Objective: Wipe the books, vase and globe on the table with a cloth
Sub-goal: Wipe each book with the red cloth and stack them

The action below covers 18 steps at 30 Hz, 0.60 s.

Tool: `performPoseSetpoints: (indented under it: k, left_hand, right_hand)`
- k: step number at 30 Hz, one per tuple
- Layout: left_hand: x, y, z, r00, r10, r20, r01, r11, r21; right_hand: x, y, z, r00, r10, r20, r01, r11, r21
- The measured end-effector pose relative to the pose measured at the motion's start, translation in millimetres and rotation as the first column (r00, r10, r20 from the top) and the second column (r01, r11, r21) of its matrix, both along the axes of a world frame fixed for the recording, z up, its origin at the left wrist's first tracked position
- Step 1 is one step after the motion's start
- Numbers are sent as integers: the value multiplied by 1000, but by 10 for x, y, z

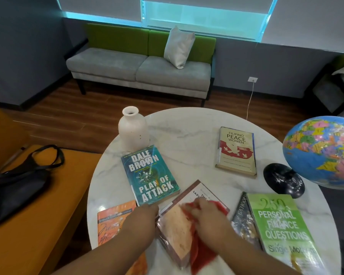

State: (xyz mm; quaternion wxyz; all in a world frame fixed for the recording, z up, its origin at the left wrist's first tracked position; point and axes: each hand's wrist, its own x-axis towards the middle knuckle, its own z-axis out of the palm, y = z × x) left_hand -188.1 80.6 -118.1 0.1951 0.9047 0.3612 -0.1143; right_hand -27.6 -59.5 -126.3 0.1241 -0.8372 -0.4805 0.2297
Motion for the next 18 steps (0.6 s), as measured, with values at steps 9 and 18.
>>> performPoseSetpoints:
  k: [9, 18]
  left_hand:
    - [-31, 13, -10, 1000, 5, 23, -5, 1000, 5]
    - [-15, 3, -15, 999, -3, 34, 3, 1000, 13]
  right_hand:
    - [-351, 155, 102, 960, 222, 172, -192, 965, -178]
    - [93, -267, 79, 982, -55, 179, 88, 980, -181]
